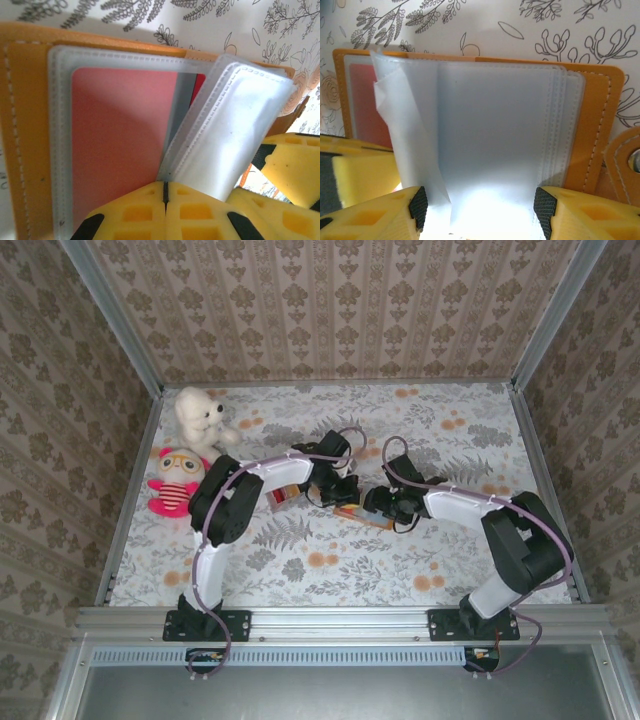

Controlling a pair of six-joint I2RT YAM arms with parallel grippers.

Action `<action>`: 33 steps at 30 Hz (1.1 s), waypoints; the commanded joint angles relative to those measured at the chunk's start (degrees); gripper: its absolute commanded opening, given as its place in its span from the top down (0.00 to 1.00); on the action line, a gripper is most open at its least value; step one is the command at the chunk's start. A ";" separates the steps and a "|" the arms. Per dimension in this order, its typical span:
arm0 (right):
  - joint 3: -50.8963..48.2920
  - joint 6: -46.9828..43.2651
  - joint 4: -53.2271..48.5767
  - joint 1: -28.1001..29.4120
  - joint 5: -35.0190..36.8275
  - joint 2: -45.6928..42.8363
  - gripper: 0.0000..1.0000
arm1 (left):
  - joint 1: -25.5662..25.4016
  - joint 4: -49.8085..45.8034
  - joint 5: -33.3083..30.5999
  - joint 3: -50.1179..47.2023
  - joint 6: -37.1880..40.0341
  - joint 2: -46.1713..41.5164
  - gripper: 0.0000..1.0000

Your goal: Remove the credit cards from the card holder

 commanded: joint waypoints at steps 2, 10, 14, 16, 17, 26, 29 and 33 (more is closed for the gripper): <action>-0.98 -0.44 -7.33 0.23 4.24 4.92 0.37 | 1.43 0.38 -0.55 -1.99 -1.33 -5.25 0.93; -0.98 -0.32 -6.91 0.26 4.07 5.55 0.37 | 2.74 0.87 -2.87 -3.32 -2.17 -5.33 0.82; -0.96 -0.29 -6.89 0.28 4.01 5.45 0.37 | 2.53 -0.14 -4.03 -3.16 -1.89 -3.97 0.74; -1.08 -0.19 -6.73 0.22 3.94 5.26 0.37 | 2.38 -1.64 -5.96 -2.77 -1.00 -4.05 0.71; -1.14 -0.16 -6.68 0.24 3.98 5.33 0.37 | 2.34 -2.39 -6.84 -2.50 -0.66 -4.13 0.69; -1.31 0.02 -6.17 0.22 3.67 5.36 0.38 | 1.29 -3.34 -7.06 -1.80 0.18 -1.87 0.68; -1.37 0.08 -6.15 0.26 3.45 5.14 0.38 | 0.82 -2.98 -6.30 -1.48 0.22 -1.33 0.74; -1.33 -0.10 -6.18 0.25 3.36 5.10 0.39 | 0.67 -2.77 -5.85 -1.31 0.20 -1.24 0.78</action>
